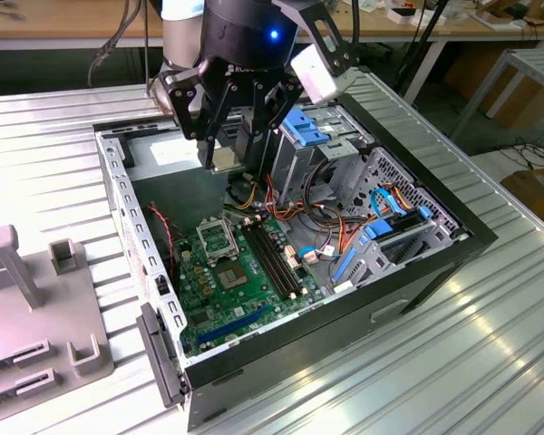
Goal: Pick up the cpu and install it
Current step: 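Place the cpu into insertion slot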
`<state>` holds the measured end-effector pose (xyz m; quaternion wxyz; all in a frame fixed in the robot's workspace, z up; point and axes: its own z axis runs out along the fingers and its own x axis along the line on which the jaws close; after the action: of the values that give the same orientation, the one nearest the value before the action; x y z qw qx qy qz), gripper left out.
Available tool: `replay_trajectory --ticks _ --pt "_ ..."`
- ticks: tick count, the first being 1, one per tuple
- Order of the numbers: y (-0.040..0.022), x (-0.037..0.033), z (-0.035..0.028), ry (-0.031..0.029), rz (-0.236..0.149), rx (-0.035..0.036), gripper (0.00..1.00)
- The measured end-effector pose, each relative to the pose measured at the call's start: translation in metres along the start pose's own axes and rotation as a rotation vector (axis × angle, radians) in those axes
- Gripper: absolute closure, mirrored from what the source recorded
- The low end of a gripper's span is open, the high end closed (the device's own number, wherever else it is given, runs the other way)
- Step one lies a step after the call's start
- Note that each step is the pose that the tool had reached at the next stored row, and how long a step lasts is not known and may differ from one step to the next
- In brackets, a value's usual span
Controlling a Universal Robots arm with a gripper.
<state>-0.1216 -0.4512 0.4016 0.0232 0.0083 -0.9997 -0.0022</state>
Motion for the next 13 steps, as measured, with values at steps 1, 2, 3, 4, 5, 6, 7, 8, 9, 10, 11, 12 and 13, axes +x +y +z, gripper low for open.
replay_trajectory --ticks 1,2,3,4,5,6,7,8,9,10,11,12,13 --pt "0.0000 0.0000 0.0004 -0.0001 0.000 -0.0002 0.53" --pt "0.0000 0.0000 0.0010 -0.0001 0.000 -0.0001 0.53" --pt "0.0000 -0.0001 0.0016 -0.0001 0.000 0.0000 0.53" --pt "-0.0001 -0.0001 0.0027 -0.0001 0.000 -0.0002 0.53" --pt "-0.0001 -0.0002 0.0037 -0.0001 0.000 -0.0001 0.53" --pt "-0.0001 -0.0002 0.0047 -0.0002 0.000 -0.0002 0.53" --pt "-0.0001 -0.0002 0.0060 -0.0001 0.000 -0.0002 0.53" --pt "-0.0001 -0.0003 0.0073 -0.0001 0.000 -0.0001 0.53" --pt "-0.0001 -0.0004 0.0090 -0.0001 0.000 -0.0001 0.53" --pt "-0.0001 -0.0005 0.0107 -0.0001 0.000 -0.0002 0.53" --pt "-0.0001 -0.0005 0.0121 -0.0001 0.000 -0.0001 0.53" --pt "-0.0001 -0.0006 0.0133 -0.0001 0.000 -0.0001 0.53" --pt "-0.0001 -0.0007 0.0147 -0.0001 0.000 -0.0001 0.53"
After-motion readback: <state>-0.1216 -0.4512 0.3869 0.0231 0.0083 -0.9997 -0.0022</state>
